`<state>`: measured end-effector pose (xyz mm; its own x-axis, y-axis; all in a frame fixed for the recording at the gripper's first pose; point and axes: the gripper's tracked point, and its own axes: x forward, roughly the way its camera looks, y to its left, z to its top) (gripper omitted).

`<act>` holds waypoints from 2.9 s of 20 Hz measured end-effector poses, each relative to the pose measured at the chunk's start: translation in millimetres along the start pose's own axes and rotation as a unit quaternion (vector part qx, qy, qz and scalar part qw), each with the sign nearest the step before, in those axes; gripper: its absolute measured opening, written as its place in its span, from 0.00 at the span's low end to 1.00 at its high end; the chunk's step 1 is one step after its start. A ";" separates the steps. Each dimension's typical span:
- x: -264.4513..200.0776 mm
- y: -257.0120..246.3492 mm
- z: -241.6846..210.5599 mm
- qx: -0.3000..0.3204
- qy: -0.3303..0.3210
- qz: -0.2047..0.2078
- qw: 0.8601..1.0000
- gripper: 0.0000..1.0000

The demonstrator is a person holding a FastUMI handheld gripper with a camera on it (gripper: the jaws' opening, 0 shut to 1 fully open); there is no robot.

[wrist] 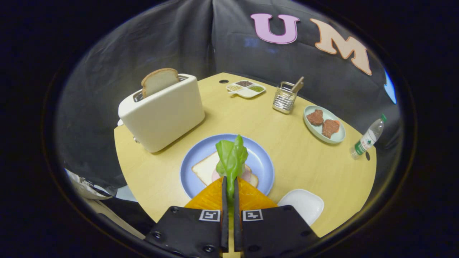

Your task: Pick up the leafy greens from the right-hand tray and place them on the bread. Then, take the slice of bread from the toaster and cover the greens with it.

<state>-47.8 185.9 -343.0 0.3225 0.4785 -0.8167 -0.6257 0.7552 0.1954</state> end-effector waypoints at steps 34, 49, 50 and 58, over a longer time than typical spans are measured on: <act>51.9 40.9 24.5 -0.006 0.021 0.006 1.000 0.88; -0.4 92.6 153.2 0.024 -0.068 0.038 0.997 1.00; -1.2 96.6 157.7 0.026 -0.070 0.043 0.996 1.00; -2.8 137.5 210.1 0.059 -0.089 0.085 0.991 1.00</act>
<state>14.5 382.5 -199.8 0.3469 0.6660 -0.6603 -0.5972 0.6998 0.3921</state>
